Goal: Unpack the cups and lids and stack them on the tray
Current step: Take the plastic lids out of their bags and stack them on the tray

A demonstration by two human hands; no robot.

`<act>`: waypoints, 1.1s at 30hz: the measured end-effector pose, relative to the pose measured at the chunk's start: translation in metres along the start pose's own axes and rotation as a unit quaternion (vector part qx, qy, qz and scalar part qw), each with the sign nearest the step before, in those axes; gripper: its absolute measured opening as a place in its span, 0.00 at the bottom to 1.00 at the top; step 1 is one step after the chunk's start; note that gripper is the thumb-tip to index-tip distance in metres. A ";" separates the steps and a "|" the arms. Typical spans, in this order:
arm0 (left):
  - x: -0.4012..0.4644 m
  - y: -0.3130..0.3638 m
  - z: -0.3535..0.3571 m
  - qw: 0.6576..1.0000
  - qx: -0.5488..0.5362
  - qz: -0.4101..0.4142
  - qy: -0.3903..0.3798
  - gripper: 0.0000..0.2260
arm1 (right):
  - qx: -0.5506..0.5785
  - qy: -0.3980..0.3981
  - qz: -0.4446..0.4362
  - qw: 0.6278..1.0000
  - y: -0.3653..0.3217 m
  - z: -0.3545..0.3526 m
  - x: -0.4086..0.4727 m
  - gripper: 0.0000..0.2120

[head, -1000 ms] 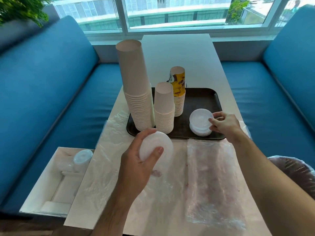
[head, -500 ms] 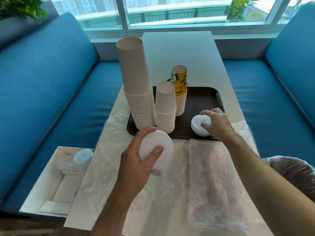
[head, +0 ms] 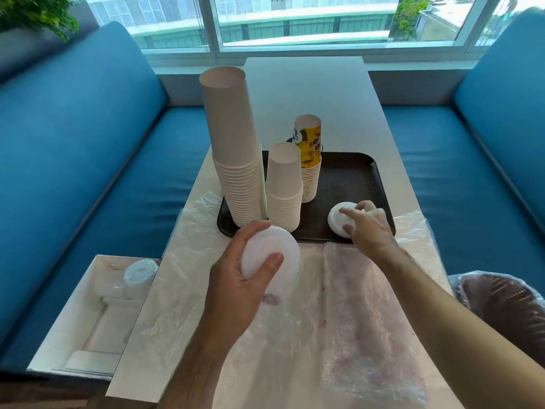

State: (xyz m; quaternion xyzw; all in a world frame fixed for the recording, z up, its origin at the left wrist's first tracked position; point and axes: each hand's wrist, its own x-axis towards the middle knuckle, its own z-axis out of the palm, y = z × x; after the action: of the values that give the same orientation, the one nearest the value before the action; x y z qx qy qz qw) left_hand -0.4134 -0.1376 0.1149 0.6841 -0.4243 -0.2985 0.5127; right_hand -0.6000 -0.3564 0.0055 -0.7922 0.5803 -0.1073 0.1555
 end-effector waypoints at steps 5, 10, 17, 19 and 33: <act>-0.001 -0.002 0.003 1.000 -0.007 0.020 0.002 0.21 | 0.020 -0.001 0.004 1.000 -0.003 -0.009 0.001 0.19; -0.003 -0.006 0.006 0.999 0.019 0.041 0.001 0.20 | 0.120 0.021 -0.029 0.992 -0.024 -0.036 -0.018 0.15; -0.005 -0.005 0.014 0.999 -0.001 0.028 -0.019 0.17 | 0.344 -0.069 -0.150 0.924 -0.085 -0.090 -0.088 0.11; -0.005 -0.005 0.016 1.000 -0.017 0.012 -0.018 0.19 | 0.348 -0.094 -0.172 0.917 -0.092 -0.094 -0.099 0.13; -0.013 -0.001 0.021 0.999 0.025 0.008 -0.018 0.20 | 0.289 -0.044 -0.189 0.938 -0.105 -0.096 -0.115 0.19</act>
State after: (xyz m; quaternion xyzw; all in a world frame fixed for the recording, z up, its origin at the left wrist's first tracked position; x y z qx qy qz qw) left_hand -0.4371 -0.1354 0.1078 0.6881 -0.4459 -0.2957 0.4901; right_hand -0.5760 -0.2295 0.1351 -0.8122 0.3567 -0.2623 0.3800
